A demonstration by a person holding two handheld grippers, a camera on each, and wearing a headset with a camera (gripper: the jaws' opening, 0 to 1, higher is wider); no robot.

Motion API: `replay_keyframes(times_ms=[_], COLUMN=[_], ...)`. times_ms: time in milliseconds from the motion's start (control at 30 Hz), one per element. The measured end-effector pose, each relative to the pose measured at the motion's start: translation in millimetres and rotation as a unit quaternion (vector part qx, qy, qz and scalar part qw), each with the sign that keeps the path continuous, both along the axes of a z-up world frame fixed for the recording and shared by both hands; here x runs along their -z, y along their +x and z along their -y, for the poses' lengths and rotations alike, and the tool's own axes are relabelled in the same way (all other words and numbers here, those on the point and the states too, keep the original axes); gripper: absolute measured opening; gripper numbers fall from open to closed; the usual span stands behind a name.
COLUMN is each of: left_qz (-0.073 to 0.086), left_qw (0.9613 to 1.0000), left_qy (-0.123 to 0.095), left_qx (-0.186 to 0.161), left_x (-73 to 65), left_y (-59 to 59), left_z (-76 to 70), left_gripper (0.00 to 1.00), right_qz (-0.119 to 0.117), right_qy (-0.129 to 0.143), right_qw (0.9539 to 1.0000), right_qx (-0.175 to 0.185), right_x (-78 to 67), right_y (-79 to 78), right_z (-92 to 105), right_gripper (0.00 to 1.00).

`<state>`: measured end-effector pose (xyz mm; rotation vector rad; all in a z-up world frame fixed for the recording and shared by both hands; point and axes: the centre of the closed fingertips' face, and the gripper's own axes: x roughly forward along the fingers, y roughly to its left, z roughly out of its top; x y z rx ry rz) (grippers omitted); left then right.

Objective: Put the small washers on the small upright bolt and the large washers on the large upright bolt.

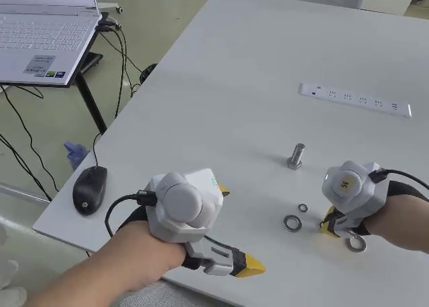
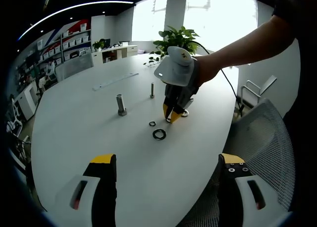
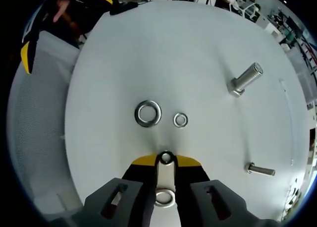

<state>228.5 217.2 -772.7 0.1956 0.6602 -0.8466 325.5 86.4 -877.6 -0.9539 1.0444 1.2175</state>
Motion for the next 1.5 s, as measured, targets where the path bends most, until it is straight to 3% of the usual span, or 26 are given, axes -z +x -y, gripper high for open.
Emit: replay_keyframes(times_ms=[233, 400, 900, 1233, 1500], left_qz=[0.001, 0.001, 0.003, 0.002, -0.001], left_qw=[1.0, 1.0, 1.0, 1.0, 1.0], left_qy=[0.0, 0.0, 0.001, 0.001, 0.003], left_qx=[0.0, 0.001, 0.003, 0.0, -0.001], left_x=[-0.6, 0.0, -1.2, -0.8, 0.6], left_y=[-0.6, -0.8, 1.1, 0.7, 0.5], left_z=[-0.5, -0.3, -0.1, -1.9, -3.4], left_gripper=[0.84, 0.84, 0.85, 0.85, 0.85], right_qz=[-0.003, -0.001, 0.008, 0.019, 0.023], right_qy=[0.0, 0.002, -0.011, -0.016, -0.017], right_qw=[1.0, 0.9999, 0.9986, 0.9964, 0.9949], right_qx=[0.006, 0.013, 0.05, 0.081, 0.096], right_x=[-1.4, -10.1, -37.2, -57.8, -60.3], right_y=[3.4, 8.6, 28.7, 54.7, 71.2], right_z=[1.3, 5.2, 47.2, 69.8, 75.1], right_gripper=[0.13, 0.13, 0.13, 0.13, 0.13])
